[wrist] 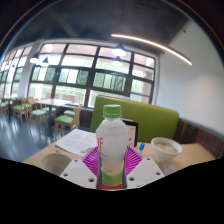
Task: Pour water
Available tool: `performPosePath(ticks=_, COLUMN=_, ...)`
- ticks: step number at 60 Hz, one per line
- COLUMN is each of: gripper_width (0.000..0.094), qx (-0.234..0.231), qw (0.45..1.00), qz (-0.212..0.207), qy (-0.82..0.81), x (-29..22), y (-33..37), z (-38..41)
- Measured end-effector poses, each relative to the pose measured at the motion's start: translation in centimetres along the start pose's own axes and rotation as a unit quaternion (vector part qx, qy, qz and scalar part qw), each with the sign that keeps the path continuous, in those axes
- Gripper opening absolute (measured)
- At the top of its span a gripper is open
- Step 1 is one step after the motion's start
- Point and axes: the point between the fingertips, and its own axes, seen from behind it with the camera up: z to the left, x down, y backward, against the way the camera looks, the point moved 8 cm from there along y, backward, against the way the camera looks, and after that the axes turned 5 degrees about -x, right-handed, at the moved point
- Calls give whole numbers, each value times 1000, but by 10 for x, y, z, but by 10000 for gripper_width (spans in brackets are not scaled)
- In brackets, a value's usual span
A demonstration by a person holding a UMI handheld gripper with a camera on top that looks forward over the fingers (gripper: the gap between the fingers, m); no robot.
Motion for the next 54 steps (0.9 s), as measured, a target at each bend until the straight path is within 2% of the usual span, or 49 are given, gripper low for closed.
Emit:
performPosePath(ticks=3, gripper_width=279, qx=-16, qw=997, qz=5, qy=-70, x=17, y=0, z=-3)
performPosePath(ticks=7, gripper_width=280, qx=-6, qw=995, qz=22, qy=-96, x=29, y=-3, z=-11)
performPosePath(ticks=10, gripper_width=279, qx=-4, qw=995, qz=18, qy=-97, x=43, y=-11, z=-22)
performPosePath(ticks=18, gripper_width=281, qx=-4, qw=992, qz=23, qy=-127, x=48, y=5, z=-29)
performPosePath(ticks=23, gripper_width=292, qx=-6, qw=992, qz=36, qy=-120, x=60, y=-10, z=-20)
performPosePath(ticks=25, gripper_width=294, qx=-6, qw=994, qz=23, qy=-110, x=56, y=-13, z=-21)
performPosePath(ticks=36, gripper_width=294, qx=7, qw=993, qz=24, qy=-112, x=57, y=-17, z=-28)
performPosePath(ticks=39, gripper_width=323, qx=8, qw=994, qz=26, qy=-108, x=58, y=-17, z=-29)
performPosePath(ticks=44, gripper_width=451, qx=10, qw=993, qz=37, qy=-109, x=58, y=-15, z=-28)
performPosePath(ticks=47, gripper_width=556, qx=19, qw=990, qz=65, qy=-123, x=63, y=-5, z=-25)
performPosePath(ticks=51, gripper_width=838, qx=2, qw=986, qz=76, qy=-146, x=63, y=8, z=-14)
performPosePath(ticks=52, gripper_width=852, qx=-1, qw=986, qz=74, qy=-149, x=61, y=6, z=-28)
performPosePath(ticks=54, gripper_width=816, qx=-3, qw=986, qz=72, qy=-148, x=57, y=15, z=-25)
